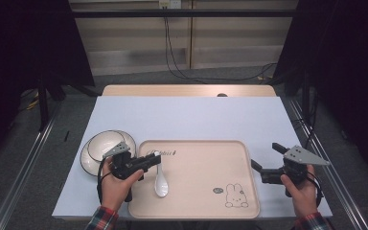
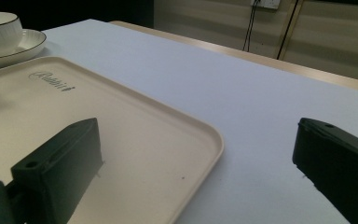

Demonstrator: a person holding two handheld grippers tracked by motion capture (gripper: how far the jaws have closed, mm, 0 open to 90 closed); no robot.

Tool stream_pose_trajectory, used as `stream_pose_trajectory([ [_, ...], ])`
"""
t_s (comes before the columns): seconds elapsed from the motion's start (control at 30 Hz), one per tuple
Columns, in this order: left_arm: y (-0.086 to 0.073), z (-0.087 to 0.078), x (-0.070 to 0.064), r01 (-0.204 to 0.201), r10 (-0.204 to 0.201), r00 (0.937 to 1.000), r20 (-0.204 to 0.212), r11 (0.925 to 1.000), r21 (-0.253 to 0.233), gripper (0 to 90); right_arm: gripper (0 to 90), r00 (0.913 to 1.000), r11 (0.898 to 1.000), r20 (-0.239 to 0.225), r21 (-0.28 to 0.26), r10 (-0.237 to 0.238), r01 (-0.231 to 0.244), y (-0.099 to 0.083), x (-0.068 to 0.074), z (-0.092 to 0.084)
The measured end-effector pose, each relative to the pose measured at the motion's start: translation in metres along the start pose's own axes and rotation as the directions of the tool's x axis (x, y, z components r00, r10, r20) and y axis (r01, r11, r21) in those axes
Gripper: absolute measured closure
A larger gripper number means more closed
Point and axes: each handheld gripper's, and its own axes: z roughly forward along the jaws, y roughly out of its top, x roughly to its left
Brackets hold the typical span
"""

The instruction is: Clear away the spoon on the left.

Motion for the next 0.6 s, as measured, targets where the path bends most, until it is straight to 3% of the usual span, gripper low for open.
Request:
stream_pose_trajectory([
  [0.33,-0.004,0.006,0.008,-0.007,0.008,0.9994,-0.033,0.9999,0.014,71.9,1.0,1.0000,1.000,-0.005,0.007,-0.004,0.004,0.000,0.002,0.003],
  [0.5,-0.006,0.010,0.010,0.011,-0.009,0.9971,-0.075,0.9995,0.031,70.4,1.2,0.9999,1.000,-0.012,0.008,0.003,-0.003,0.000,0.000,0.005],
  [0.6,-0.006,0.012,0.011,0.016,-0.013,0.9969,-0.078,0.9991,0.039,69.6,1.2,0.9999,1.000,-0.012,0.008,0.000,0.000,0.000,0.001,0.005],
])
